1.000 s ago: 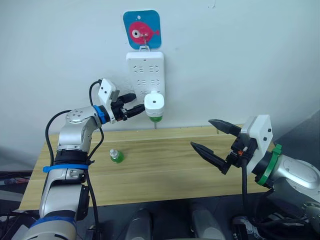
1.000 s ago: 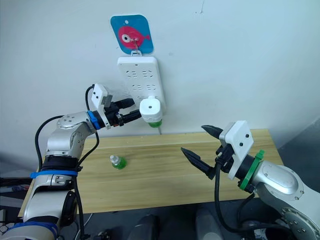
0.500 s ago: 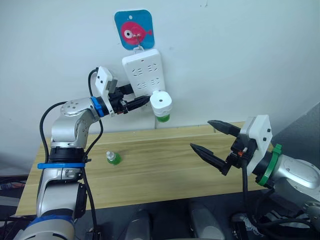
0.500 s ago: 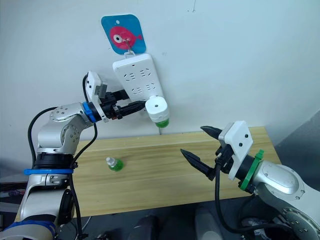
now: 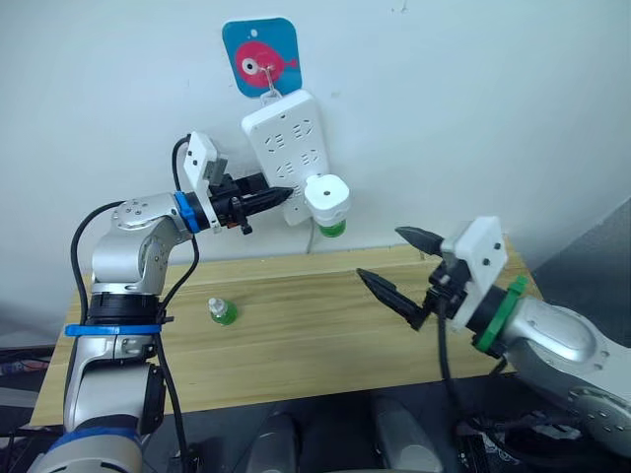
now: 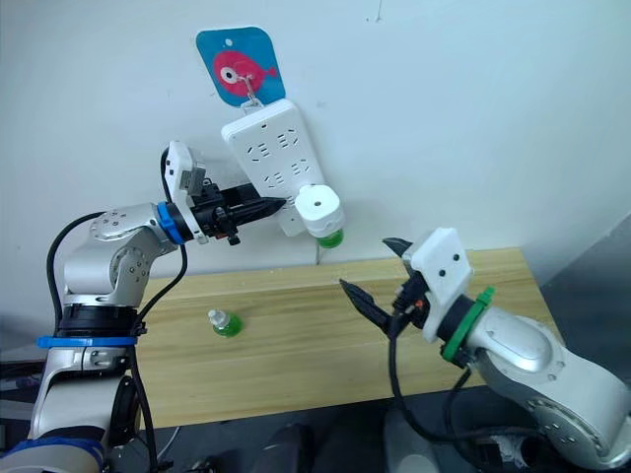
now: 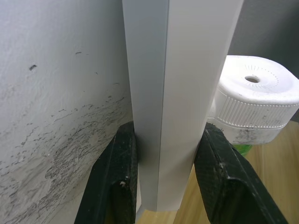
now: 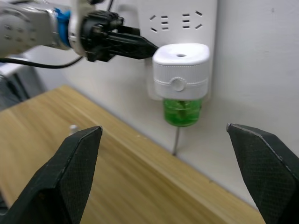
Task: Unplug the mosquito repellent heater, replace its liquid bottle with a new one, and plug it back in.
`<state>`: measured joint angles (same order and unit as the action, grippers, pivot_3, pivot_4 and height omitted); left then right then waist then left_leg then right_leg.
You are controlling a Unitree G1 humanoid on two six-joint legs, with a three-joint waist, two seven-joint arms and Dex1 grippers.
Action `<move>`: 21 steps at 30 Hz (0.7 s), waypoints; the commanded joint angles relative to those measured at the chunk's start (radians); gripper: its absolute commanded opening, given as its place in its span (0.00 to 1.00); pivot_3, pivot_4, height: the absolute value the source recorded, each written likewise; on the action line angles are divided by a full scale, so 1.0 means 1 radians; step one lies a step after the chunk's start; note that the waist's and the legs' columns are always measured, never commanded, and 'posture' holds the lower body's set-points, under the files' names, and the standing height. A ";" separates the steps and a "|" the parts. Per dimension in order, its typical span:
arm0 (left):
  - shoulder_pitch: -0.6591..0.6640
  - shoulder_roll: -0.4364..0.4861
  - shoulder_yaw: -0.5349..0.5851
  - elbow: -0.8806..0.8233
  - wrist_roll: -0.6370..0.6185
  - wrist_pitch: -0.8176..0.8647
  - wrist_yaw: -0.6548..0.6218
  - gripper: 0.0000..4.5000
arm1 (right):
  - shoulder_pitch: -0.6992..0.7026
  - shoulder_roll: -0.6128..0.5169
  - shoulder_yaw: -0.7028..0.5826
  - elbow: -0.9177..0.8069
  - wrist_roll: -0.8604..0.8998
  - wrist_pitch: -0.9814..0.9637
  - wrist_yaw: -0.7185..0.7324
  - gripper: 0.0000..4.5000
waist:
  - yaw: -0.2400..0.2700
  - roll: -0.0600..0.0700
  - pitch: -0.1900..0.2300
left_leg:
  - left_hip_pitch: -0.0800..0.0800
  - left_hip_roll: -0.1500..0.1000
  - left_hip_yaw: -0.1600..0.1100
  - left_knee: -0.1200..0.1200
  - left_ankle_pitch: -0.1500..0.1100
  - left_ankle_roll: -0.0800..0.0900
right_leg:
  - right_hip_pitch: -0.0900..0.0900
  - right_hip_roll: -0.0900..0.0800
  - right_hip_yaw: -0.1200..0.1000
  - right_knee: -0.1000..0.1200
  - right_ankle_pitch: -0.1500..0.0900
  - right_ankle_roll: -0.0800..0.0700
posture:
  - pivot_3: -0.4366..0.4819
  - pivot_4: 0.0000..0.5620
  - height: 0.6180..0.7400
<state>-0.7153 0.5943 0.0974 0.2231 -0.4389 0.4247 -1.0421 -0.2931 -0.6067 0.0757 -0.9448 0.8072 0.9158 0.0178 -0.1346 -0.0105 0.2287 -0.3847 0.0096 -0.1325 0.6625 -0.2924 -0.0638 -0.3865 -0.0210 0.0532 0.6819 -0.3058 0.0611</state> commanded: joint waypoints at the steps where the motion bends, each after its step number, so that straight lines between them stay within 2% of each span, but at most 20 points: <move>1: -0.001 -0.003 -0.002 -0.067 -0.016 0.023 0.013 0.29 | -0.103 0.063 0.109 0.025 -0.131 0.060 -0.110 1.00 | -0.001 0.001 0.000 | 0.000 0.000 -0.001 0.000 0.001 -0.001 | 0.000 0.000 0.000 0.000 0.000 0.000 | 0.21 0.41 0.95; 8: 0.020 -0.010 -0.003 -0.115 -0.021 0.048 0.033 0.29 | -0.221 0.269 0.228 0.092 -0.266 0.138 -0.211 1.00 | 0.000 0.001 0.000 | -0.007 -0.001 -0.005 0.000 0.003 -0.006 | -0.003 -0.002 -0.005 -0.001 0.000 0.000 | 0.22 0.40 0.95; 14: 0.024 -0.009 -0.005 -0.122 -0.018 0.047 0.035 0.29 | -0.237 0.313 0.266 0.147 -0.381 0.107 -0.192 1.00 | -0.002 0.001 0.001 | -0.008 -0.003 -0.005 0.000 0.004 -0.006 | -0.003 -0.004 -0.007 -0.002 0.000 0.000 | 0.23 0.40 0.95; 21: 0.025 -0.007 -0.003 -0.126 -0.019 0.045 0.038 0.29 | -0.293 0.400 0.248 0.280 -0.457 0.055 -0.140 1.00 | -0.003 0.001 0.001 | -0.007 -0.002 -0.006 0.000 0.003 -0.006 | -0.004 -0.003 -0.007 0.000 0.000 0.000 | 0.24 0.39 0.95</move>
<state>-0.6900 0.5869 0.1019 0.1393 -0.4520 0.4746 -1.0034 -0.5669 -0.2195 0.3365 -0.6606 0.3720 1.0060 -0.1389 -0.1373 -0.0093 0.2294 -0.3921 0.0074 -0.1385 0.6623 -0.2888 -0.0702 -0.3901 -0.0244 0.0458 0.6814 -0.3057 0.0610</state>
